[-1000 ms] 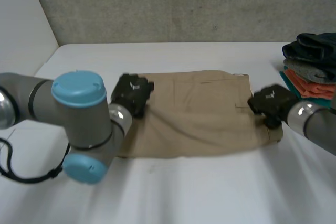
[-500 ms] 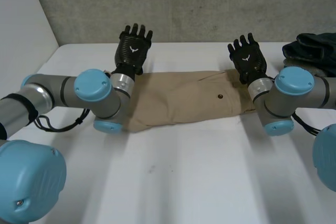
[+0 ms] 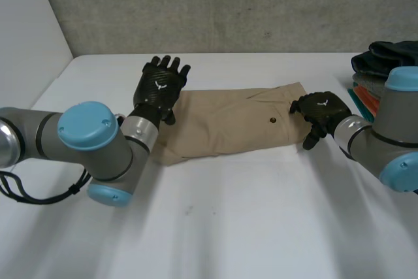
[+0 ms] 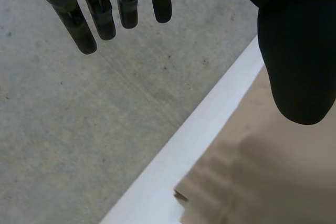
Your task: Fold the laundry.
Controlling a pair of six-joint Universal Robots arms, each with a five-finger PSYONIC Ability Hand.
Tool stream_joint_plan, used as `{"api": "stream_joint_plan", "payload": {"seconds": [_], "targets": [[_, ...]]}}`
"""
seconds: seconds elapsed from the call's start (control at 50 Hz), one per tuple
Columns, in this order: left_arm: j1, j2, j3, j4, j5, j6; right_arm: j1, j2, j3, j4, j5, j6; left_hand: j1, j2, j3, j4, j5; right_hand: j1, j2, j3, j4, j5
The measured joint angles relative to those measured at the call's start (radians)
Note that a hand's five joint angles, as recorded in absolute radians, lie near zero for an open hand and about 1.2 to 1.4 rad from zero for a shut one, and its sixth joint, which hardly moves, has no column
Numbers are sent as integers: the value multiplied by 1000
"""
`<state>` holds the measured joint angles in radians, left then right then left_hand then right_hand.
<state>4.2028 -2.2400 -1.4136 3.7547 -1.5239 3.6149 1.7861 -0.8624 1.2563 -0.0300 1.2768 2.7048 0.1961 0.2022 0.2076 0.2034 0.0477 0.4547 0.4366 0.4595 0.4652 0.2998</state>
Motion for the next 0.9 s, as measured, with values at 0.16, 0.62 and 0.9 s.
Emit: {"api": "stream_joint_plan", "payload": {"seconds": [0.16, 0.62, 0.9], "targets": [[-2, -2, -27, 0, 0, -32, 0, 99, -46, -83, 8, -24, 0, 0, 0, 0, 0, 249, 277, 250, 243, 235], [2, 191, -165, -3, 0, -39, -75, -295, 341, -46, 116, -147, 0, 0, 0, 0, 0, 626, 736, 727, 731, 697], [8, 367, -330, -5, 4, -83, -307, -462, 511, -13, 114, -554, 0, 0, 0, 0, 1, 645, 736, 727, 731, 697]]}}
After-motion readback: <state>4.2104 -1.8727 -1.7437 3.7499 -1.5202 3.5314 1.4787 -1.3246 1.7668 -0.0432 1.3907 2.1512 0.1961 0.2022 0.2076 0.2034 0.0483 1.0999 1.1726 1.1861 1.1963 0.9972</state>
